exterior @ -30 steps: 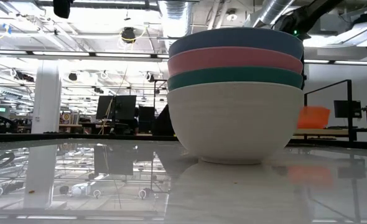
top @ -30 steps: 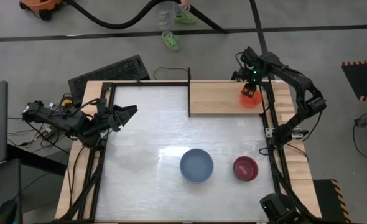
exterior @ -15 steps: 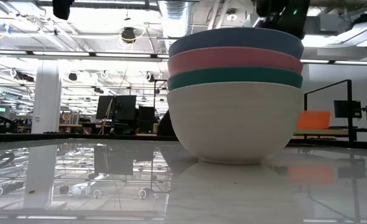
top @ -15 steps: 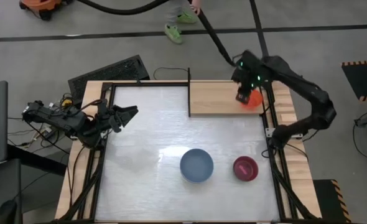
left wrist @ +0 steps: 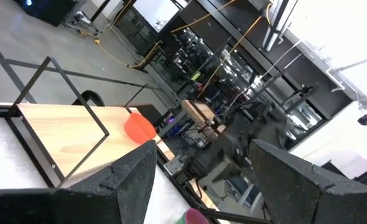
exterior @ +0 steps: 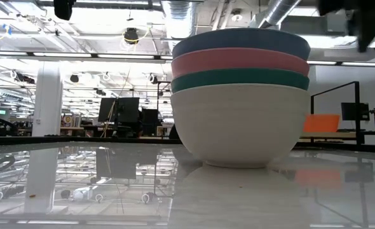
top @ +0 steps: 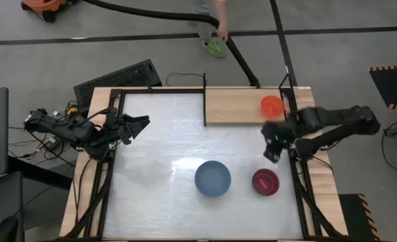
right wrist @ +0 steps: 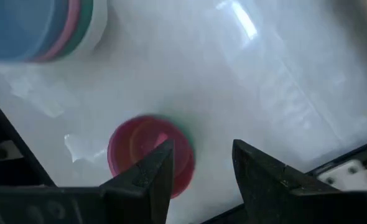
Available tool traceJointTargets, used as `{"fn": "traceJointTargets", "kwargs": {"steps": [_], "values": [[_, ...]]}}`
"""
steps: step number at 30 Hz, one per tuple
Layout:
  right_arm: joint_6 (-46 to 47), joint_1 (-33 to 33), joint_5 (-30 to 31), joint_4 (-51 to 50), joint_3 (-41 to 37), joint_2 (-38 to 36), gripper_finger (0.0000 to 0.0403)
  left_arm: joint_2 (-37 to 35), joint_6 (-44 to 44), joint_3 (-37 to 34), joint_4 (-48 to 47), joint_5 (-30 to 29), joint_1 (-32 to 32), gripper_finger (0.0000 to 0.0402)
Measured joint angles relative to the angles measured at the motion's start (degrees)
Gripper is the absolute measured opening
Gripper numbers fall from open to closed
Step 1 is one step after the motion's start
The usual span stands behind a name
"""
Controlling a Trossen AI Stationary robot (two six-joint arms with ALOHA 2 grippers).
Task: Place and stack bowls onto a shelf
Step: Stack the pink transparent bowl on top of the orange transparent bowl on the shelf
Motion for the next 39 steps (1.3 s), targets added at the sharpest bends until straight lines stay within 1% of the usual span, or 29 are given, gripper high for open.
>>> {"fn": "traceJointTargets", "kwargs": {"steps": [2,5,8,11,15,25,34,36,39], "values": [[5.59,6.53,1.96,1.59,-3.02,-0.18,0.0191,-0.01,0.00,0.00,-0.06,0.00,0.00,0.0245],[10.49,13.91,3.12,3.80,-7.83,0.83,0.0191,0.00,0.00,0.00,-0.04,-0.01,0.01,0.0245],[12.44,18.46,3.75,7.33,-12.32,2.46,0.0188,-0.01,0.00,0.00,-0.04,0.00,0.02,0.0245],[13.29,20.93,4.79,10.59,-15.48,3.57,0.0185,-0.01,-0.09,0.00,-0.06,0.00,0.02,0.0245],[13.58,21.21,4.95,12.49,-19.01,3.70,0.0181,-0.01,-0.29,0.00,-0.09,0.00,0.01,0.0245],[11.71,20.55,4.67,19.12,-26.41,-0.72,0.0180,-0.01,-0.39,0.00,-0.19,0.00,0.00,0.0245],[11.13,20.29,4.03,21.15,-28.37,-0.78,0.0178,0.00,-0.42,0.00,-0.36,0.02,0.00,0.0245],[11.09,20.29,3.03,21.58,-28.78,-0.78,0.0170,-0.01,-0.42,0.00,-0.37,0.02,0.00,0.0245],[11.02,20.29,1.47,22.49,-29.73,-0.76,0.0144,0.00,-0.42,0.00,-0.54,0.02,0.00,0.0245]]}}
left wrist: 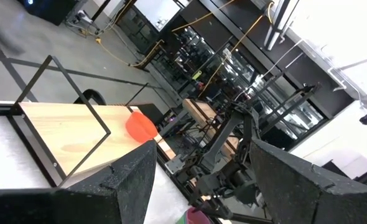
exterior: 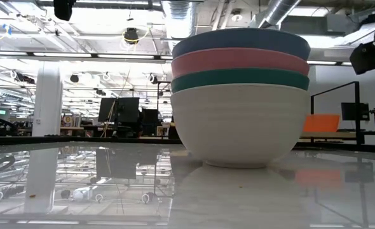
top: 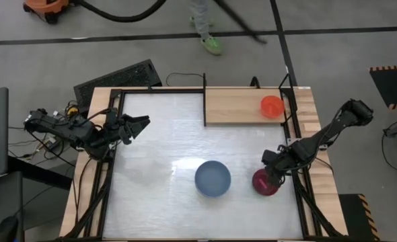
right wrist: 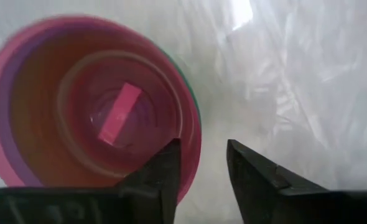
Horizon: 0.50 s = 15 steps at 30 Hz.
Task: Place and stack bowls onto a shelf
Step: Stack the pink transparent bowl on top of the orange transparent bowl on the shelf
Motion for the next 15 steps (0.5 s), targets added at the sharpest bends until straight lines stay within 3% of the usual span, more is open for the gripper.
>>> {"fn": "traceJointTargets", "kwargs": {"steps": [10,15], "values": [[-0.18,0.00,-1.91,1.05,-0.27,-0.02,0.0029,0.00,0.00,0.00,0.01,0.00,0.00,0.0245],[-0.02,0.00,-2.04,1.41,-0.27,-0.04,0.0021,0.00,0.00,0.00,0.02,0.00,0.01,0.0245]]}}
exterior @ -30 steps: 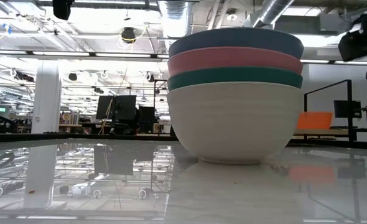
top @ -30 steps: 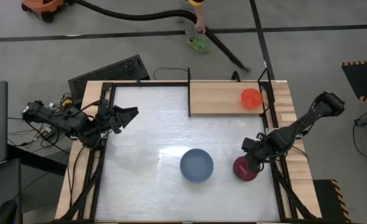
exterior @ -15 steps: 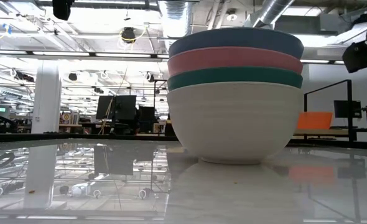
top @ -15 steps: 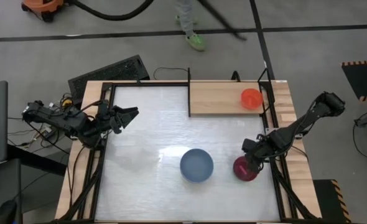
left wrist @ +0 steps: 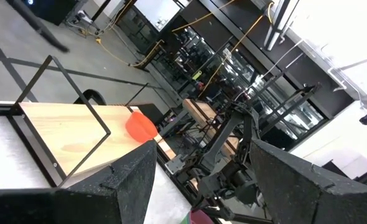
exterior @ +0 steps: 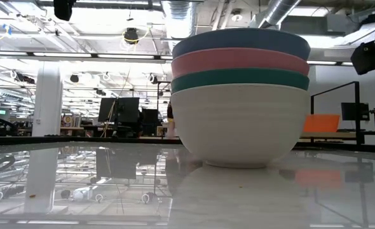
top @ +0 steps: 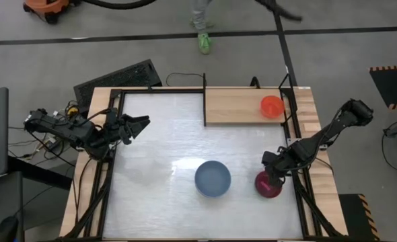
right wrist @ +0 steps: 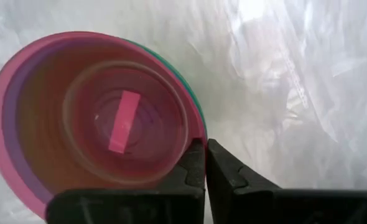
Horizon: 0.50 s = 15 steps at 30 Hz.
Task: Place and stack bowls onto a shelf
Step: Stack the pink transparent bowl on top of the orange transparent bowl on the shelf
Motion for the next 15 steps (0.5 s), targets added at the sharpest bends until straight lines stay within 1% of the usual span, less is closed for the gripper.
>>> {"fn": "traceJointTargets", "kwargs": {"steps": [4,7,11,15], "values": [[0.01,0.00,0.25,0.62,0.32,0.00,0.0034,0.01,0.00,0.00,0.00,0.00,0.00,0.0245],[-0.15,0.00,0.87,0.66,1.36,0.00,0.0022,-0.01,0.00,0.00,0.00,0.00,0.01,0.0245],[-0.31,0.00,1.84,0.72,2.78,0.00,0.0021,0.01,0.00,0.00,-0.02,0.00,0.00,0.0245],[-0.11,0.00,1.88,0.62,2.89,0.00,0.0055,-0.01,0.24,0.00,-0.02,0.00,-0.01,0.0245]]}}
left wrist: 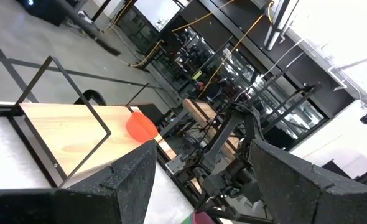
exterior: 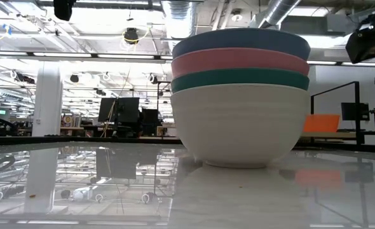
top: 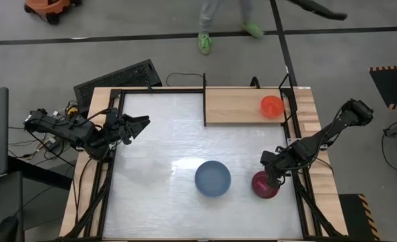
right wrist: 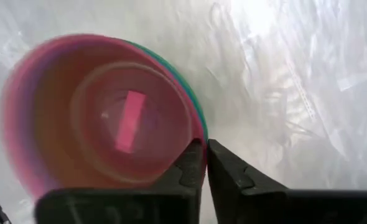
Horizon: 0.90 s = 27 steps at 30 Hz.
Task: Place and stack bowls onto a shelf
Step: Stack the pink transparent bowl on top of the orange transparent bowl on the shelf
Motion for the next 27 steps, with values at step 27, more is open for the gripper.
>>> {"fn": "traceJointTargets", "kwargs": {"steps": [27], "values": [[-2.94,0.00,1.62,-0.22,-0.04,2.36,0.0116,0.02,0.17,0.00,-0.02,0.00,0.00,0.0245]]}}
